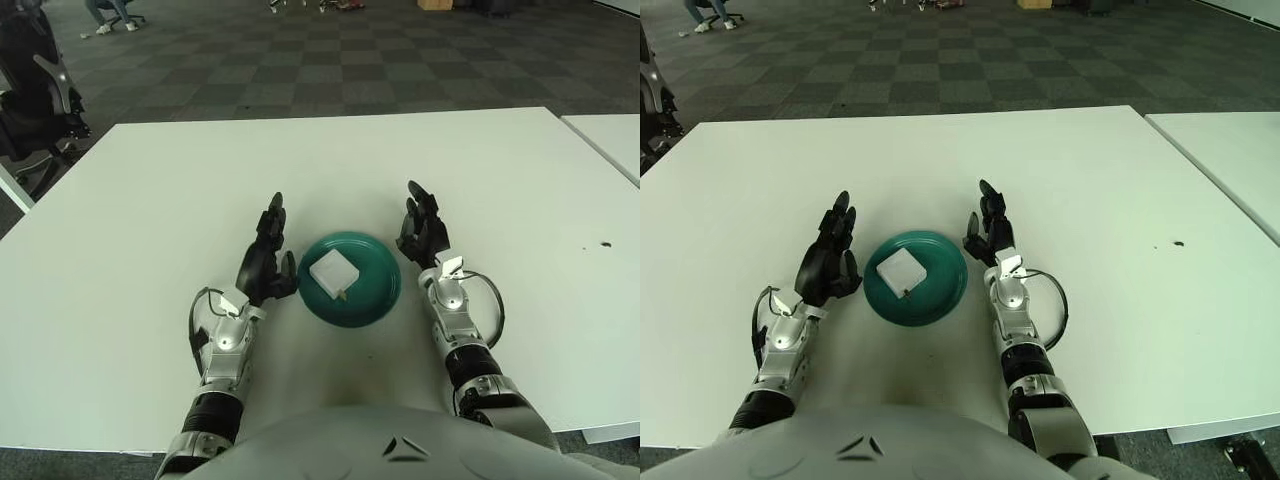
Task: Put the charger into the plate.
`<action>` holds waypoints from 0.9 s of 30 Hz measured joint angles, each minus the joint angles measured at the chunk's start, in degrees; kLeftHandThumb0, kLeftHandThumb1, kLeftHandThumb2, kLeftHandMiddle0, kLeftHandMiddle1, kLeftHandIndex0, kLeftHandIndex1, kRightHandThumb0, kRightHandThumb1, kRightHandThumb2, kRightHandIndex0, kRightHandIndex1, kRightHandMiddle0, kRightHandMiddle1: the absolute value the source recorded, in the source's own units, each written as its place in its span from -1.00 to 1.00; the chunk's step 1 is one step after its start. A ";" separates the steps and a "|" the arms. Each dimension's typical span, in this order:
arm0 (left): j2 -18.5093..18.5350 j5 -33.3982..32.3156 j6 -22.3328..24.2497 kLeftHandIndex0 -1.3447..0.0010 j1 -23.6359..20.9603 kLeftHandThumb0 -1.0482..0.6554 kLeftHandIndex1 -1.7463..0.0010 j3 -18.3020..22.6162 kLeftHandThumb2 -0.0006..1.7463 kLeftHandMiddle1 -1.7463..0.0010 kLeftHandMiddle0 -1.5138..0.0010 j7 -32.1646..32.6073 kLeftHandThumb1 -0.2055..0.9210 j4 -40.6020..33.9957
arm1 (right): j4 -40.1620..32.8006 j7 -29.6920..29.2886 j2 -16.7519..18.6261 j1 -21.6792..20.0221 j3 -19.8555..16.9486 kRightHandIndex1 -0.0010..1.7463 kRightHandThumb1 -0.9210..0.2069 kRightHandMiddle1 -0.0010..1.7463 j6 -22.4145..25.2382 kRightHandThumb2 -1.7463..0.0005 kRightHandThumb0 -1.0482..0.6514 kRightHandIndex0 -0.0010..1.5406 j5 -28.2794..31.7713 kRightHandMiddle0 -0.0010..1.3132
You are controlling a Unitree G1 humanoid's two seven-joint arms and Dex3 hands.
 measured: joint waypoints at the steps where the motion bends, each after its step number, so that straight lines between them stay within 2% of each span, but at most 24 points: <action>1: 0.01 -0.31 0.00 1.00 -0.18 -1.00 1.00 0.06 0.26 1.00 1.00 -0.08 1.00 0.34 | 0.65 0.04 -0.25 -0.38 -0.03 -1.00 -1.00 -0.77 -0.39 -0.24 -1.00 -0.98 0.08 -1.00; 8: -0.45 -0.52 0.47 1.00 -0.45 -1.00 1.00 0.14 0.34 1.00 1.00 0.43 1.00 0.64 | 2.41 1.94 -1.12 -1.30 -0.09 -1.00 -1.00 -0.78 -2.74 -0.28 -0.95 -1.00 1.27 -1.00; 19: -1.73 -0.39 0.32 1.00 1.75 -1.00 1.00 0.21 0.43 1.00 1.00 1.68 1.00 -2.24 | -0.46 3.43 -1.12 0.29 0.42 -1.00 -1.00 -0.71 -5.14 -0.28 -0.92 -1.00 1.67 -1.00; 27: -2.09 -0.26 -1.26 1.00 3.45 -1.00 1.00 0.19 0.46 1.00 1.00 2.02 1.00 -4.18 | -2.91 3.77 -0.99 1.54 0.65 -1.00 -1.00 -0.77 -6.78 -0.28 -0.93 -1.00 1.71 -1.00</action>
